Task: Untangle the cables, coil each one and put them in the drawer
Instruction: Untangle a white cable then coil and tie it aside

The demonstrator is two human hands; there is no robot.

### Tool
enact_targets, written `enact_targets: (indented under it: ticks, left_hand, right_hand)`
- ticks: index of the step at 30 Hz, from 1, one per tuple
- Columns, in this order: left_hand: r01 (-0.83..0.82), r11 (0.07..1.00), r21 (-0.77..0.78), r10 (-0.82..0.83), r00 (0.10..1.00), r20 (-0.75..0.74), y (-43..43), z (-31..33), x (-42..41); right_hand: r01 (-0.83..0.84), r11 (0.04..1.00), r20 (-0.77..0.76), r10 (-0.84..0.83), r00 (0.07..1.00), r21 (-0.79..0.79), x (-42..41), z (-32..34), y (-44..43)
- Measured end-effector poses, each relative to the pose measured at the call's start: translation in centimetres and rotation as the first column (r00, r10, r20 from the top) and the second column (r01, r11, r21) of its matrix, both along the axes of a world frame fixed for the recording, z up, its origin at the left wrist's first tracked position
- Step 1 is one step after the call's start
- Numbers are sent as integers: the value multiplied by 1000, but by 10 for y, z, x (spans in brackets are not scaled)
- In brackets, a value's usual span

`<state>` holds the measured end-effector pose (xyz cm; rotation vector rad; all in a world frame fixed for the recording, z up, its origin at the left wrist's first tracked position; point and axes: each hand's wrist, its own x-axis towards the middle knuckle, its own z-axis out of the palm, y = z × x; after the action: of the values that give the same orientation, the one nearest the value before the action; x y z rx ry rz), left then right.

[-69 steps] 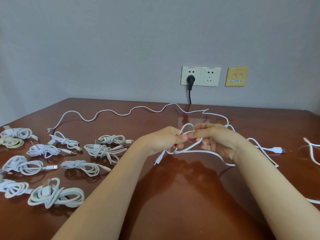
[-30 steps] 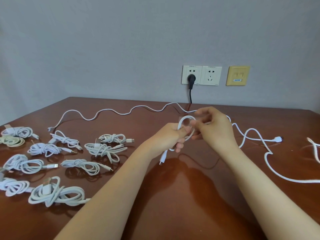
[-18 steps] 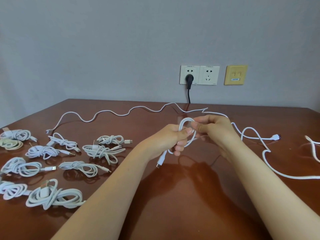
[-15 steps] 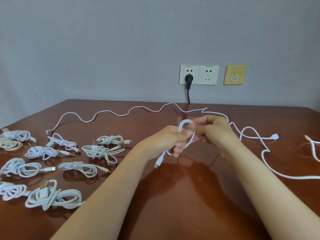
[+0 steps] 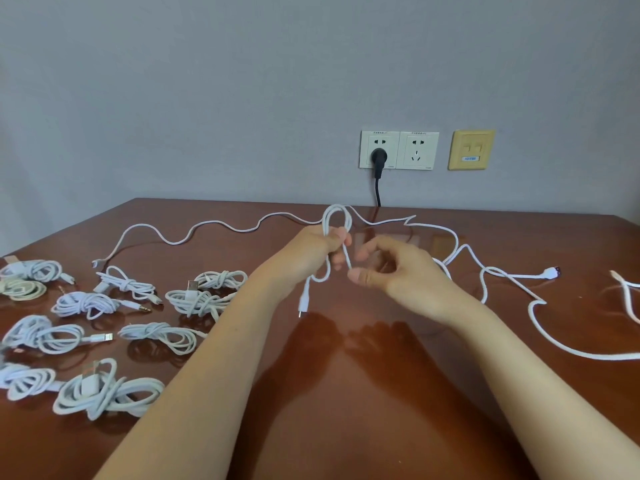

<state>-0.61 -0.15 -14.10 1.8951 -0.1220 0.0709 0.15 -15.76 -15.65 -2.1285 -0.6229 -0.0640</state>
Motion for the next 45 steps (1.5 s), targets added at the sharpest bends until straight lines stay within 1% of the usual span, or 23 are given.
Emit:
enact_targets:
  ticks: [2, 3, 4, 5, 7, 9, 10, 12, 15, 17, 19, 21, 23, 25, 27, 28, 31, 34, 36, 38, 40, 42, 45]
  left_hand:
    - [-50, 999, -9, 49, 998, -42, 1, -1, 0]
    - [-44, 996, -80, 39, 997, -62, 1, -1, 0]
    - [-10, 979, -204, -7, 997, -81, 0, -1, 0]
    - [43, 933, -358, -83, 992, -97, -1, 1, -1]
    - [134, 770, -624, -248, 964, -99, -4, 6, -7]
    - [187, 641, -745, -342, 938, -59, -9, 9, -11]
    - [202, 607, -768, -360, 932, -39, -11, 10, -12]
    - [220, 591, -776, -361, 933, -10, -17, 11, -13]
    - [215, 620, -754, -326, 945, 2, -21, 7, -12]
    - [191, 669, -718, -255, 967, 19, -21, 4, -9]
    - [140, 681, -718, -165, 986, 36, -19, 3, -6]
    - [69, 666, -743, -73, 997, 27, -17, 3, -2]
    - [4, 641, -768, 5, 1000, 9, -19, 3, -2]
    - [-57, 592, -804, 86, 996, -8, -23, 4, -3]
    - [-120, 565, -816, 140, 989, -48, -24, 7, -5]
    - [-147, 580, -801, 154, 986, -70, -23, 9, -5]
    - [-174, 663, -728, 146, 984, -102, -17, 11, -7]
    - [-164, 734, -659, 129, 986, -102, -13, 11, -7]
    - [-151, 755, -638, 117, 989, -95, -10, 10, -6]
    - [-124, 766, -630, 88, 992, -88, -8, 9, -6]
    - [-85, 778, -623, 47, 996, -77, -9, 9, -8]
    - [-45, 784, -619, -7, 997, -81, -10, 8, -9]
    - [-7, 832, -555, -67, 991, -113, -11, 7, -12]
  right_hand:
    - [3, 991, 92, 9, 996, -135, -2, -2, 3]
    - [3, 986, 140, 20, 990, -166, -3, -2, 4]
    - [5, 986, 181, 25, 983, -165, -3, -2, 5]
    - [13, 989, 219, 20, 976, -147, -2, -2, 6]
    - [27, 994, 274, 2, 962, -103, 1, -3, 4]
    - [22, 997, 305, 2, 952, -78, 2, -1, 3]
    - [20, 997, 325, 7, 946, -80, 1, -2, 3]
    - [36, 992, 364, 10, 931, -119, -3, -4, 6]
    - [78, 963, 438, 45, 898, -259, -12, -4, 13]
    - [93, 908, 435, 103, 895, -408, -18, -2, 17]
    - [81, 857, 427, 169, 888, -509, -23, 1, 19]
    - [97, 821, 441, 199, 875, -562, -26, 3, 21]
    - [125, 807, 469, 202, 860, -578, -28, 3, 23]
    - [155, 799, 504, 203, 840, -580, -30, 3, 25]
    - [212, 795, 539, 165, 826, -568, -31, 5, 25]
    - [245, 797, 550, 126, 826, -552, -32, 7, 24]
    - [340, 796, 556, -5, 831, -501, -31, 12, 20]
    - [393, 796, 534, -105, 839, -461, -31, 19, 14]
    - [361, 842, 474, -146, 868, -401, -29, 24, 8]
    - [246, 928, 334, -146, 931, -279, -22, 24, 3]
    - [150, 977, 220, -114, 969, -154, -16, 22, 1]
    - [116, 989, 191, -97, 977, -92, -14, 19, 2]
    - [108, 994, 206, -98, 974, -36, -12, 16, 4]
